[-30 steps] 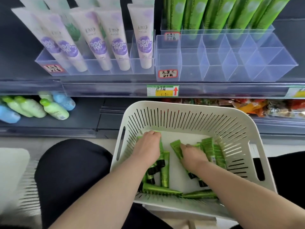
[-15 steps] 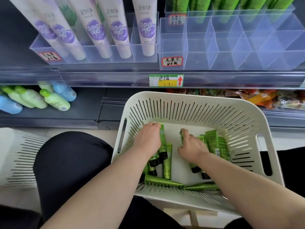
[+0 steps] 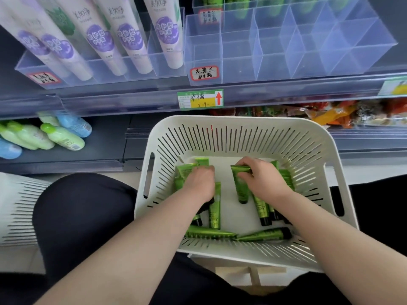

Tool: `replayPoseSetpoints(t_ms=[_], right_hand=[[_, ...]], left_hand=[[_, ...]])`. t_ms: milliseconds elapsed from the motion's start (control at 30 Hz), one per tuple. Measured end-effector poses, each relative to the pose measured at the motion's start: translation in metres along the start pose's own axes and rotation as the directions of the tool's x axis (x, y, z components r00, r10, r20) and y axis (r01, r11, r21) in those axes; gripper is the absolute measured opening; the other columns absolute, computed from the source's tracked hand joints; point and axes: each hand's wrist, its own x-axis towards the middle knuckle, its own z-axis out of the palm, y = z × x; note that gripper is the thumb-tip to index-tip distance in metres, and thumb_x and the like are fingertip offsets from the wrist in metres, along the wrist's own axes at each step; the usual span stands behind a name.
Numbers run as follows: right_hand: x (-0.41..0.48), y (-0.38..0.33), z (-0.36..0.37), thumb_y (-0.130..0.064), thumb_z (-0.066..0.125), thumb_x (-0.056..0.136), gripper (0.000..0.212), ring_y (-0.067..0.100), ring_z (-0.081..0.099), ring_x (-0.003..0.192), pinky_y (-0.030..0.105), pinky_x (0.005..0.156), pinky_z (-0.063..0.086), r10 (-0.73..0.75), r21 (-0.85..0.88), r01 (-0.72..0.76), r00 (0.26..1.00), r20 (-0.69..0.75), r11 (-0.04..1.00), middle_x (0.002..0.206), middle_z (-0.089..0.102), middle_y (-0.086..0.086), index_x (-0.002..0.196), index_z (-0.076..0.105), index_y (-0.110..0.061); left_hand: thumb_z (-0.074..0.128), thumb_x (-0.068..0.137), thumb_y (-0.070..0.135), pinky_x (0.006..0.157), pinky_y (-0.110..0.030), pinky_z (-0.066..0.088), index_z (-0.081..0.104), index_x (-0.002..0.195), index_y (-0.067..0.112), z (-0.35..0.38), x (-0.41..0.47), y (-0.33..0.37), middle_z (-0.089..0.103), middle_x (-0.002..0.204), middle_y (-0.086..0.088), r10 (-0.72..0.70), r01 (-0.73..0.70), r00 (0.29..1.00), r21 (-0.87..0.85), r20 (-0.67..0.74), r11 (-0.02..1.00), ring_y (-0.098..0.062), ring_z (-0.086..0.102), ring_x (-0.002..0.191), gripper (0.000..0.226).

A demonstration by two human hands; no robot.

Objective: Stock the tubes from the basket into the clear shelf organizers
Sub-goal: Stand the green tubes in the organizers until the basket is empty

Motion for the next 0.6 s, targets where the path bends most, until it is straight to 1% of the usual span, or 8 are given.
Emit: replayPoseSetpoints(t_ms=[67,133,233,300,367,467,533,600], right_hand=[[-0.004,0.003,-0.004,-0.018,0.059,0.089,0.019,0.018,0.057,0.089,0.037,0.075,0.051,0.0,-0.003,0.0,1.0,-0.016,1.0,0.098,0.063,-0.002,0.108,0.06,-0.021],[-0.006,0.004,-0.007,-0.018,0.058,0.09,0.02,0.02,0.058,0.09,0.038,0.075,0.052,-0.01,-0.027,0.01,1.0,-0.018,1.0,0.1,0.064,-0.001,0.109,0.06,-0.022],[-0.004,0.003,-0.009,-0.017,0.055,0.09,0.022,0.021,0.058,0.088,0.038,0.07,0.053,-0.022,-0.078,0.02,0.999,-0.029,0.997,0.1,0.063,-0.002,0.11,0.059,-0.026],[-0.002,0.003,-0.011,-0.018,0.054,0.09,0.021,0.02,0.058,0.084,0.036,0.067,0.052,-0.023,-0.11,0.018,0.999,-0.041,0.994,0.098,0.062,-0.004,0.108,0.058,-0.027],[0.0,0.004,-0.013,-0.018,0.053,0.09,0.019,0.02,0.058,0.082,0.035,0.065,0.052,-0.014,-0.122,0.007,0.999,-0.051,0.993,0.096,0.062,-0.004,0.106,0.058,-0.028],[0.001,0.006,-0.016,-0.018,0.053,0.089,0.02,0.019,0.057,0.081,0.035,0.065,0.052,0.008,-0.099,-0.013,0.998,-0.055,0.995,0.095,0.062,-0.005,0.105,0.058,-0.028],[0.001,0.007,-0.017,-0.018,0.054,0.088,0.02,0.019,0.057,0.082,0.036,0.067,0.052,0.013,-0.081,-0.017,0.999,-0.049,0.997,0.096,0.063,-0.005,0.105,0.059,-0.028],[0.001,0.008,-0.017,-0.019,0.054,0.088,0.02,0.019,0.057,0.084,0.037,0.068,0.053,0.022,-0.072,-0.024,0.999,-0.037,0.997,0.096,0.063,-0.006,0.105,0.059,-0.029]], left_hand=[[0.057,0.082,-0.003,0.095,-0.041,0.045,0.052,0.128,0.008,0.01,0.001,0.008,0.044,0.127,-0.016,-0.021,0.016,0.998,0.086,0.06,0.996,-0.035,0.04,0.119,0.048],[0.056,0.087,0.004,0.092,-0.041,0.045,0.059,0.12,0.01,0.016,0.003,0.011,0.04,0.125,-0.015,-0.027,0.015,0.996,0.141,0.085,0.99,-0.035,0.04,0.115,0.033],[0.058,0.088,0.008,0.086,-0.038,0.048,0.065,0.108,0.011,0.014,0.01,0.009,0.045,0.115,-0.011,0.01,-0.017,0.998,0.113,0.061,0.993,-0.03,0.05,0.102,0.021],[0.061,0.086,0.006,0.076,-0.036,0.049,0.064,0.101,0.01,0.011,0.013,0.008,0.047,0.109,-0.009,0.017,-0.018,0.999,0.038,0.035,0.999,-0.028,0.054,0.093,0.016],[0.064,0.084,0.005,0.068,-0.032,0.045,0.057,0.106,0.009,0.009,0.016,0.011,0.048,0.11,-0.009,-0.032,0.032,0.999,-0.044,0.01,0.999,-0.028,0.057,0.091,0.023],[0.068,0.083,0.006,0.065,-0.03,0.044,0.044,0.123,0.008,0.009,0.023,0.017,0.053,0.108,-0.009,-0.164,0.164,0.986,-0.163,0.014,0.973,-0.027,0.059,0.093,0.047],[0.067,0.084,0.006,0.062,-0.03,0.045,0.038,0.127,0.008,0.01,0.028,0.019,0.055,0.095,-0.005,-0.242,0.244,0.969,-0.267,0.041,0.932,-0.024,0.058,0.085,0.052],[0.068,0.083,0.007,0.061,-0.029,0.045,0.04,0.125,0.007,0.009,0.03,0.02,0.055,0.093,-0.004,-0.288,0.298,0.954,-0.302,0.08,0.905,-0.023,0.057,0.084,0.05]])
